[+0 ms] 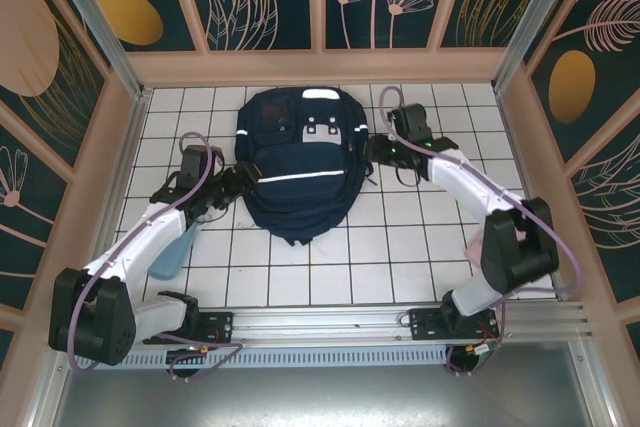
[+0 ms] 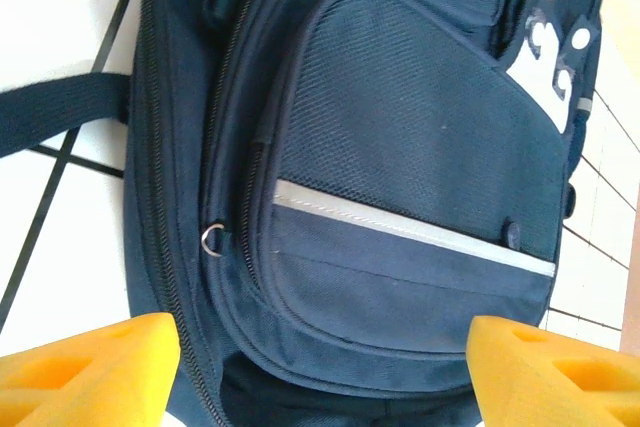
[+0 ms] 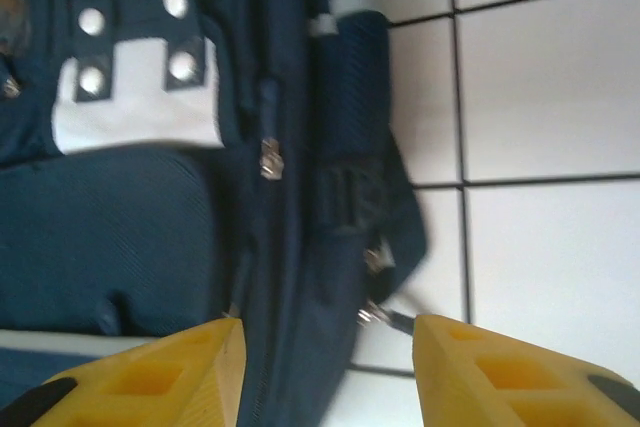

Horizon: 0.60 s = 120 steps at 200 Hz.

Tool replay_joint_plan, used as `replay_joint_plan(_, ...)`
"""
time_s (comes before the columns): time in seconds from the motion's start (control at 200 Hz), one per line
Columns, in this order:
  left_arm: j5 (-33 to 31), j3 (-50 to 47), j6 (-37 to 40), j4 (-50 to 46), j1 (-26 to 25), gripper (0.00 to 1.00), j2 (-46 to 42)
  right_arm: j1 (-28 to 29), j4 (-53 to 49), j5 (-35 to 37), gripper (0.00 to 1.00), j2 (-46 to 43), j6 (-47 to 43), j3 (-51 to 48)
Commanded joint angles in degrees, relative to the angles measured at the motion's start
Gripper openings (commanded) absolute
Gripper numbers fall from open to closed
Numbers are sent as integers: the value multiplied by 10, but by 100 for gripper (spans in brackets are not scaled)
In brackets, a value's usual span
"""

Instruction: Pack books, pencil case, and school supplies into a backpack

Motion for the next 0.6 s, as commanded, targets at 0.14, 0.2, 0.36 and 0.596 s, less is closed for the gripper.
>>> replay_joint_plan(0.14, 20, 37, 35, 24, -22, 77, 36, 31, -52, 63, 38, 192, 42, 190)
replay_joint_plan(0.2, 20, 43, 39, 25, -33, 77, 45, 33, -64, 78, 37, 225, 41, 223)
replay_joint_plan(0.36, 18, 49, 42, 29, -52, 77, 61, 34, -79, 80, 34, 279, 26, 275)
replay_joint_plan(0.596, 22, 60, 48, 35, -67, 77, 84, 34, -107, 92, 29, 325, 8, 322)
